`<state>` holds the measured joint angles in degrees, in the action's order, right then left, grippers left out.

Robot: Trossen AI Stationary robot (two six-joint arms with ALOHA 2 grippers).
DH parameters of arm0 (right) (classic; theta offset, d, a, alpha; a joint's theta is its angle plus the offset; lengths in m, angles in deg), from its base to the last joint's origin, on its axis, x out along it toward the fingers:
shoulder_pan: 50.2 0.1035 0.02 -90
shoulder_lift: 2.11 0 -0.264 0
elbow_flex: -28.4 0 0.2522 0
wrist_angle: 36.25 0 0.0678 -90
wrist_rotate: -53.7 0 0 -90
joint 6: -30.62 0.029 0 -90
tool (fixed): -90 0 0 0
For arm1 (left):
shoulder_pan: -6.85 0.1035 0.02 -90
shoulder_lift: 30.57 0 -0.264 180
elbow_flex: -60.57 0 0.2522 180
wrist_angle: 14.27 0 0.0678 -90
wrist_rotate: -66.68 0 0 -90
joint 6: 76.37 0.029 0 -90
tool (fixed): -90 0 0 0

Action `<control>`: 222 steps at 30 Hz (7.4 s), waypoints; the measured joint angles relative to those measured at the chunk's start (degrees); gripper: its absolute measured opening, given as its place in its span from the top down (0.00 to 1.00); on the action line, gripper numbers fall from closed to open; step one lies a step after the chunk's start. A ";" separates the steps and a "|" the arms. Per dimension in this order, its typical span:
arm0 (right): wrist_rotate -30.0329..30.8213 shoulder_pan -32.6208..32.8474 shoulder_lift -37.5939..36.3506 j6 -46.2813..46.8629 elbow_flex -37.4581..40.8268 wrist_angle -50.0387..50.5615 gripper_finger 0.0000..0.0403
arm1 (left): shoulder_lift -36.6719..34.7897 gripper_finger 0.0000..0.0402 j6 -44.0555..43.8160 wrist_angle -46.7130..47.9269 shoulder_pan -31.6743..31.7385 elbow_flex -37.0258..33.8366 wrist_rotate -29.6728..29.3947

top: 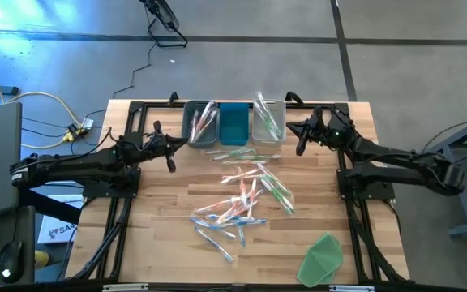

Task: Pick & Place Toothbrushes
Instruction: Put the orange toothbrush into the dark blue bin

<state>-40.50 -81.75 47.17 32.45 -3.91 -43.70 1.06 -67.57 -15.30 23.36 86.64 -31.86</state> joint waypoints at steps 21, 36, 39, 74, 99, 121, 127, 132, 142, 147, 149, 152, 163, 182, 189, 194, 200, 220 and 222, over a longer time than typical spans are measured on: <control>18.16 16.15 0.77 3.97 -5.76 17.49 1.00 | 0.00 1.00 -0.04 -1.55 0.00 0.00 -0.15; 17.75 14.65 0.79 1.12 -6.27 16.17 1.00 | 0.01 1.00 -0.42 -1.62 -0.02 0.00 0.07; 15.95 13.52 0.76 4.26 -6.25 13.96 1.00 | 0.01 1.00 -1.10 -1.58 -0.02 0.00 0.07; -20.86 -15.23 0.52 4.13 8.87 -15.95 1.00 | 22.51 1.00 -17.90 -1.61 -13.05 8.49 -3.28; -30.32 -26.60 0.55 3.06 8.87 -15.52 1.00 | 31.78 1.00 -29.63 1.20 -26.80 13.94 -19.26; -30.25 -26.58 0.55 2.89 8.87 -15.40 1.00 | 40.81 1.00 -33.96 32.64 -26.67 33.53 -10.05; -29.55 -26.58 0.55 2.88 8.87 -18.14 1.00 | 40.81 1.00 -37.88 32.30 -26.67 33.55 -7.02; -25.70 -26.58 0.55 2.88 8.87 -18.30 1.00 | 40.81 1.00 -36.57 31.67 -26.67 33.55 -6.84; -22.91 -26.58 0.55 2.88 8.87 -18.51 1.00 | 43.89 0.91 -33.70 25.99 -26.64 33.69 -7.58; -22.90 -26.58 0.55 2.88 8.87 -18.52 1.00 | 46.93 0.75 -33.92 24.60 -26.66 33.59 -7.07; -22.91 -26.58 0.55 2.88 8.87 -18.51 1.00 | 47.82 0.69 -34.85 23.46 -26.64 33.59 -6.26; -22.89 -26.58 0.55 2.88 8.87 -18.59 1.00 | 49.67 0.60 -36.50 20.19 -26.64 33.62 -3.15; -22.93 -26.58 0.55 2.88 8.87 -18.86 1.00 | 51.54 0.54 -43.40 17.62 -26.64 33.57 0.83; -22.93 -26.58 0.55 2.44 8.87 -18.86 1.00 | 52.99 0.54 -45.03 18.09 -26.67 33.57 -2.12; -22.93 -26.58 0.55 2.44 8.87 -18.89 1.00 | 58.11 0.54 -45.15 17.12 -26.69 33.59 1.08; -22.93 -26.58 0.55 2.44 8.87 -18.91 1.00 | 59.70 0.54 -45.31 13.82 -26.69 33.59 4.35; -22.74 -26.56 0.55 2.42 8.87 -18.89 1.00 | 59.68 0.54 -45.31 13.28 -26.69 33.59 5.18; -22.73 -26.58 0.55 2.42 8.87 -18.86 1.00 | 61.98 0.54 -48.43 14.05 -29.83 33.48 3.67; -22.76 -26.56 0.55 2.42 8.87 -18.88 1.00 | 63.22 0.54 -49.12 12.38 -29.86 33.80 3.63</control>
<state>-63.26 -108.31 47.72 34.87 4.97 -62.58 64.28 -116.69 -2.92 -6.50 120.45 -28.23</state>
